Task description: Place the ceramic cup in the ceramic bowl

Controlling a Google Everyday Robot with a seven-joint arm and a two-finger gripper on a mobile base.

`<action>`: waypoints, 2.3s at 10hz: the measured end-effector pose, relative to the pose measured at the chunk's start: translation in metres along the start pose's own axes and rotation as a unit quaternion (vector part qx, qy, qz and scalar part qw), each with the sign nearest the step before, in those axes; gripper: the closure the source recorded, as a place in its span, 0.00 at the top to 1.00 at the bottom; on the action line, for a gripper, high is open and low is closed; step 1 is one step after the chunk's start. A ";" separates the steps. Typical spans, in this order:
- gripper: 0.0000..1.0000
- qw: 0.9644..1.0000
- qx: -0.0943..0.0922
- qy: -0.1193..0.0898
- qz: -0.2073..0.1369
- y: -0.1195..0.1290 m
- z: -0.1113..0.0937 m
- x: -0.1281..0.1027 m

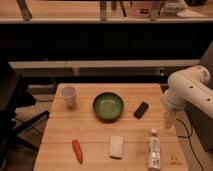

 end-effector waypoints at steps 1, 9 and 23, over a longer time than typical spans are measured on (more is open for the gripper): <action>0.80 1.000 0.000 0.000 0.000 0.000 0.000 0.000; 0.80 1.000 0.000 0.000 0.000 0.000 0.000 0.000; 0.80 0.988 0.056 0.026 -0.143 -0.036 -0.029 -0.117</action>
